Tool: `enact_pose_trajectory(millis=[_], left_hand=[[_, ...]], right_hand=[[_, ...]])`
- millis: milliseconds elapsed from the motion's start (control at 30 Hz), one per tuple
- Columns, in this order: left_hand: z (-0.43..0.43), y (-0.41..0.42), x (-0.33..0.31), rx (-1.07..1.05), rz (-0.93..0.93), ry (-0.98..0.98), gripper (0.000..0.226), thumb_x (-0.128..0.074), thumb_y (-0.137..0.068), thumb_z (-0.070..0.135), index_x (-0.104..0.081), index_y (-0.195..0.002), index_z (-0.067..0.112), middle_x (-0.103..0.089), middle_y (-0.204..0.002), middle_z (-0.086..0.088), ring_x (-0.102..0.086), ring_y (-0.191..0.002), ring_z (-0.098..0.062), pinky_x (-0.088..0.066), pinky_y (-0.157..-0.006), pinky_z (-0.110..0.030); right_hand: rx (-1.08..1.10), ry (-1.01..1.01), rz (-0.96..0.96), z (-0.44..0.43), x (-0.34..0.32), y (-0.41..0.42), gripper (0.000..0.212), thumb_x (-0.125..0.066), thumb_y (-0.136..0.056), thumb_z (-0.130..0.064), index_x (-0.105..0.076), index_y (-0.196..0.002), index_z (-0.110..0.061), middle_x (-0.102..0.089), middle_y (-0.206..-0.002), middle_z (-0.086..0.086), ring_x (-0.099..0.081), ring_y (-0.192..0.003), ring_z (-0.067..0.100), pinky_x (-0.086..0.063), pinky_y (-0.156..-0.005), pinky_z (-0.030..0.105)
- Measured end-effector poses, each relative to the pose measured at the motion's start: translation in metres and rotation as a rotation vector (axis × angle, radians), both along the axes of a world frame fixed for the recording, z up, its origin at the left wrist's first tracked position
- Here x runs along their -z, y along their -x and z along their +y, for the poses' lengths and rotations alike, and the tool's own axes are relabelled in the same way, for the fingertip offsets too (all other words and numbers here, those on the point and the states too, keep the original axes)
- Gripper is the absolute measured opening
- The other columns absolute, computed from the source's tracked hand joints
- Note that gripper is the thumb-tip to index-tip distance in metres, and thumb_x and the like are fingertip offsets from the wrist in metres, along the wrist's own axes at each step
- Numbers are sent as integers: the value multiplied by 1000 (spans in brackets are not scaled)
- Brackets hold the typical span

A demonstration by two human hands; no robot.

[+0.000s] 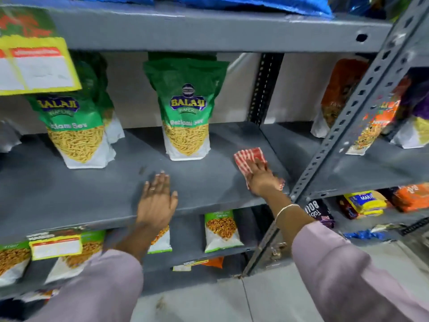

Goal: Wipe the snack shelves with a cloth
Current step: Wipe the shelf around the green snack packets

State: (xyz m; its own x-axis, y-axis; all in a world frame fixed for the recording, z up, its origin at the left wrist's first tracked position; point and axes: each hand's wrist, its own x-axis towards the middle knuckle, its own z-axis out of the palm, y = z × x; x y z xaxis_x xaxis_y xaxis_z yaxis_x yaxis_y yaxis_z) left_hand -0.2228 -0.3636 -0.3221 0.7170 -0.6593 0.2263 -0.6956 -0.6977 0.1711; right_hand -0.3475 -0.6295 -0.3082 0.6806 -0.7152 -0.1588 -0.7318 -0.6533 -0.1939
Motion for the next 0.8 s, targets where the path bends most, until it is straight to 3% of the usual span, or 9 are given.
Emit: enact_pose_trajectory(millis=[100, 167, 267, 367, 433, 500, 567, 700, 800], left_hand=[[-58, 38, 6, 61, 34, -47, 64, -26, -84, 35, -57, -120, -8, -55, -129, -24, -53, -118, -36, -38, -98, -54], [-70, 48, 7, 76, 44, -124, 62, -30, -84, 36, -60, -117, -7, -58, -125, -23, -57, -114, -35, -41, -93, -55], [-76, 54, 8, 49, 38, -218, 63, -30, -86, 40, -60, -117, -6, -60, -124, -21, -57, -114, -33, -43, -91, -54], [-73, 51, 9, 25, 49, -247, 67, -26, -87, 44, -56, -124, -4, -55, -130, -20, -52, -120, -32, -39, -98, -50], [-72, 49, 7, 1, 73, -240, 69, -24, -87, 44, -53, -127, -4, -52, -133, -20, -50, -123, -32, -36, -102, -48], [-72, 48, 8, -4, 64, -219, 68, -26, -87, 44, -54, -125, -5, -54, -131, -21, -52, -121, -33, -38, -100, -49], [-72, 47, 11, 1, 67, -180, 72, -23, -88, 47, -50, -129, -5, -50, -136, -21, -46, -126, -32, -32, -105, -46], [-73, 46, 10, -2, 27, -198, 84, -3, -83, 55, -30, -144, 3, -27, -152, -13, -23, -140, -25, -11, -114, -37], [-72, 45, 11, -11, 37, -239, 91, 10, -77, 58, -15, -148, 7, -11, -157, -8, -8, -143, -19, -1, -115, -32]], right_hand=[[-82, 59, -80, -42, 10, 10, 68, -30, -95, -17, 6, -150, -36, 12, -160, -8, 4, -149, 31, -9, -121, 47], [9, 79, -185, -52, 12, 10, 73, -35, -88, -8, -7, -152, -31, -3, -162, 1, -13, -147, 34, -20, -118, 44], [195, 32, -325, -66, 10, -1, 60, -35, -87, -9, -34, -144, -30, -36, -151, 10, -46, -127, 39, -39, -107, 48], [174, 70, -337, -43, 7, -15, 61, -50, -88, -17, -30, -140, -42, -44, -141, 13, -52, -117, 39, -45, -97, 50], [-57, 133, -272, -14, 9, -24, 68, -58, -84, -18, -29, -142, -39, -45, -141, 9, -51, -117, 35, -46, -91, 46], [-357, 171, -214, 20, 12, -34, 61, -51, -90, -21, -28, -144, -37, -31, -154, 0, -38, -132, 30, -39, -100, 47], [-491, 143, -216, 32, 12, -44, 53, -41, -96, -22, -28, -145, -37, -20, -159, -6, -25, -142, 26, -31, -108, 47], [-362, 78, -274, -3, 14, -55, 61, -46, -92, -17, -26, -148, -32, -16, -160, -2, -22, -144, 30, -25, -114, 47], [-191, 101, -313, -37, 13, -47, 62, -49, -89, -12, -32, -146, -28, -30, -155, 8, -32, -137, 35, -29, -112, 47]])
